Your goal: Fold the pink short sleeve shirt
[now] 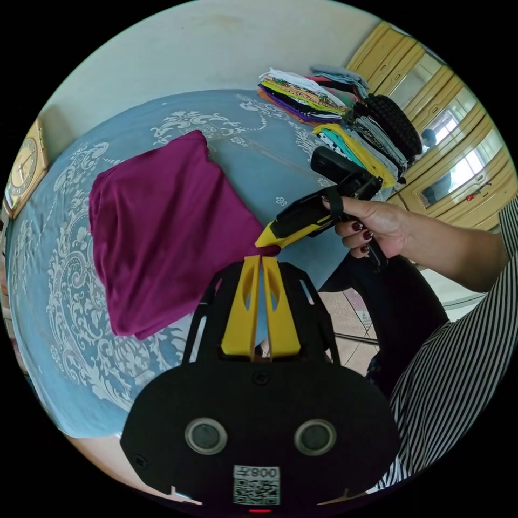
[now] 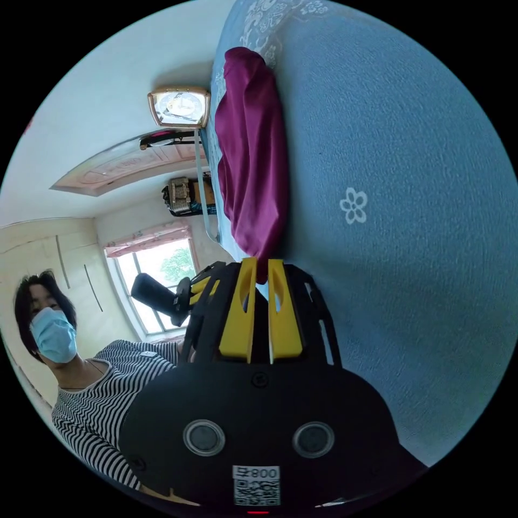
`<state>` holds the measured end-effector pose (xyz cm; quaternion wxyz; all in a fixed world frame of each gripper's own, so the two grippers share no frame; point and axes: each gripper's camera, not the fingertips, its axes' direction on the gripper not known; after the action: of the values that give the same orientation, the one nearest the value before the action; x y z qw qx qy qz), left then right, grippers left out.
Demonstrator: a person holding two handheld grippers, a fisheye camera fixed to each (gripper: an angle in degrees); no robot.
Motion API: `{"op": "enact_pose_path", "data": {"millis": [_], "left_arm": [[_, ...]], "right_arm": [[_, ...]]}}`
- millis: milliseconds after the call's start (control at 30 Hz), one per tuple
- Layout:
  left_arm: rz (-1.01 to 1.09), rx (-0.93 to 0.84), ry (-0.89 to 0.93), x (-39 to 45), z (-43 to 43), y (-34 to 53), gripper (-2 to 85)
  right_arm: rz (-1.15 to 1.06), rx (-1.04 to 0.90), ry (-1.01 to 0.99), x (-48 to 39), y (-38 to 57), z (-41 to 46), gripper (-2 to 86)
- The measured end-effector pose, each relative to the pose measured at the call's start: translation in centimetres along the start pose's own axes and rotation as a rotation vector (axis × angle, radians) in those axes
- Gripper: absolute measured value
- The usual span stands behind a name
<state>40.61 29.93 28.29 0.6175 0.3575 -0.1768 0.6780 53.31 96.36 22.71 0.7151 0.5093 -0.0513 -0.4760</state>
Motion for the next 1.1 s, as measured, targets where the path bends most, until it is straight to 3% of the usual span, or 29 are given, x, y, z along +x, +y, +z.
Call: {"op": "enact_pose_path", "data": {"millis": [267,367,433,533,833,1100], "left_arm": [[-0.385,0.098,0.196,-14.2,-8.3,11.2,1.3],[-0.645,0.184,0.427,-21.6,-9.6,17.5,2.8],[-0.844,0.326,0.675,-26.9,-9.5,22.9,5.0],[-1.042,0.48,0.859,-31.6,-9.3,28.6,6.6],[-1.195,0.595,0.947,-40.2,-11.9,35.7,7.6],[-1.251,0.564,0.925,-45.8,-14.3,38.4,8.6]], "right_arm": [[-0.074,0.036,-0.085,-2.2,2.2,-0.7,2.3],[-0.113,0.039,-0.096,-3.8,2.7,-0.7,2.1],[-0.135,0.039,-0.103,-4.9,3.1,-0.6,2.0],[-0.152,0.043,-0.095,-6.0,3.6,-0.5,2.0],[-0.166,0.052,-0.104,-7.2,5.2,0.0,2.0],[-0.17,0.057,-0.111,-7.4,6.2,-0.2,2.0]]}}
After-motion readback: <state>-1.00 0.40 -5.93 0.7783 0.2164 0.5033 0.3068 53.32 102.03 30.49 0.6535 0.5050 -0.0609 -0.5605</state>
